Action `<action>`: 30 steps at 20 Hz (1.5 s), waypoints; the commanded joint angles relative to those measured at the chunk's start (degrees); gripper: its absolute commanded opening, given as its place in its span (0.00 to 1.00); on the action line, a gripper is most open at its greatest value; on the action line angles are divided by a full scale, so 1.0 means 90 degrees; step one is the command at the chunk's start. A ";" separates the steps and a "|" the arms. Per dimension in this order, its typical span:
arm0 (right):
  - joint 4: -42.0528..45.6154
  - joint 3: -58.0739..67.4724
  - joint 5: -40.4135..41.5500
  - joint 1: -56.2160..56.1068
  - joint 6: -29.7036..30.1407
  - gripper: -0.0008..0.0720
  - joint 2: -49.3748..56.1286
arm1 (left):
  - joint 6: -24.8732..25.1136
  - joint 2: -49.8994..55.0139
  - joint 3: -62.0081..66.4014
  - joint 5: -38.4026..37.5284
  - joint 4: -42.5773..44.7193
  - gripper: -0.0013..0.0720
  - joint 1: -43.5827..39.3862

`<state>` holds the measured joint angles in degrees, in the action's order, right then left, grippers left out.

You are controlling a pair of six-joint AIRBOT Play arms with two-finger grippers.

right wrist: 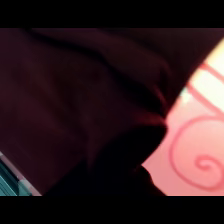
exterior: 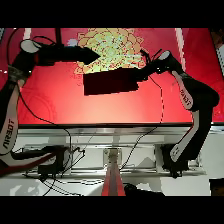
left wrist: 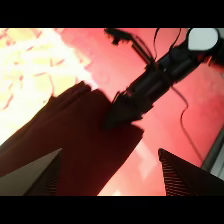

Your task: Fold the clothes and pants, and hang the long-sleeved shirts on hangers.

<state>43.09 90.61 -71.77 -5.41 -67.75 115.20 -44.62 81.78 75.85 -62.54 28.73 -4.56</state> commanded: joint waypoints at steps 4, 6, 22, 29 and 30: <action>0.0488 0.0367 0.0073 0.0034 0.0056 0.02 -0.0231 | -0.0352 -0.0019 0.0002 -0.2115 0.0716 0.89 0.2154; 0.1214 0.0539 0.0087 0.0398 -0.0364 0.02 -0.0614 | -0.0345 -0.0019 0.0002 -0.2494 0.0719 0.47 0.2688; 0.4554 0.0585 -0.1532 0.6217 -0.3895 0.02 -0.3130 | -0.2050 -0.1185 0.0002 -0.0981 0.3781 0.03 0.2793; 0.4898 0.0546 -0.2599 0.7142 -0.3959 0.07 -0.3130 | -0.2050 -0.1156 0.0002 -0.0979 0.3087 0.03 0.2793; 0.4898 0.0546 -0.2601 0.7142 -0.4039 0.35 -0.3130 | -0.2050 -0.1156 0.0002 -0.0979 0.3089 0.03 0.2793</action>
<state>86.02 95.53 -92.44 56.86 -102.45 87.15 -62.76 71.48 75.88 -71.81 57.58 20.62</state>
